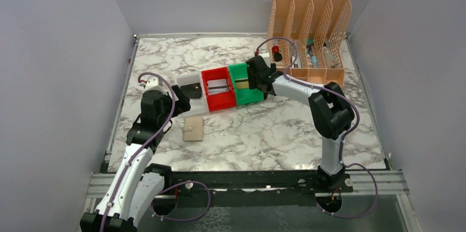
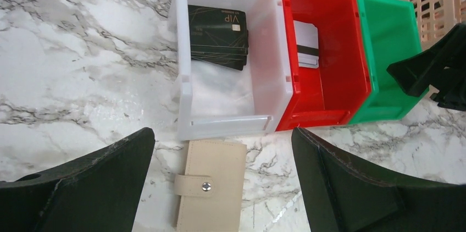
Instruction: Take the credit cards out of the card holder
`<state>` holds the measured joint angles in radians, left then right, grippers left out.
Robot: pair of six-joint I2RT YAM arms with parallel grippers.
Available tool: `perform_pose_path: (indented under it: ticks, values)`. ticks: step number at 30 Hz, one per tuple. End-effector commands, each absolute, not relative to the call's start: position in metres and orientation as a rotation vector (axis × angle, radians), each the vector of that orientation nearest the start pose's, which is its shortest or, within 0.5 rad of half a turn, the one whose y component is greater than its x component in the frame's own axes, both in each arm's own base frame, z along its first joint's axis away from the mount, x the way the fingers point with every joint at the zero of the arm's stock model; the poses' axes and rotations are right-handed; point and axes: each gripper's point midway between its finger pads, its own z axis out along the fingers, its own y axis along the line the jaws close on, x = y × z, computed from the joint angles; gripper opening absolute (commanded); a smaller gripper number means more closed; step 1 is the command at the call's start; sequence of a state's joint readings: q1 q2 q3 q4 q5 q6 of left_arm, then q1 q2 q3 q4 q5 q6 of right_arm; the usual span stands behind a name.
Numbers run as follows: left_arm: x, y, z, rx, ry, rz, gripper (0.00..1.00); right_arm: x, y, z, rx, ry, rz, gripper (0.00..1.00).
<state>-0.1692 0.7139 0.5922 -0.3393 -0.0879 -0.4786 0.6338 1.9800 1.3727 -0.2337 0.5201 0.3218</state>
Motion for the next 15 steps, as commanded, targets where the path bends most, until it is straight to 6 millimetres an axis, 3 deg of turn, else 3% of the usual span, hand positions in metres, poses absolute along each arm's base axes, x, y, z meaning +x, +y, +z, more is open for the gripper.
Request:
perform_pose_path:
  ticks: [1,8,15]
  values:
    - [0.274,-0.068,0.178,-0.323,2.019,-0.430,0.99,0.438,0.209,0.089,-0.059,2.217,-0.167,0.75]
    - [0.256,-0.076,0.132,-0.499,2.097,-0.536,0.99,0.427,0.203,0.093,-0.076,2.219,-0.163,0.74]
    - [0.244,-0.067,0.096,-0.695,2.135,-0.504,0.99,0.411,0.202,0.101,-0.087,2.232,-0.093,0.66]
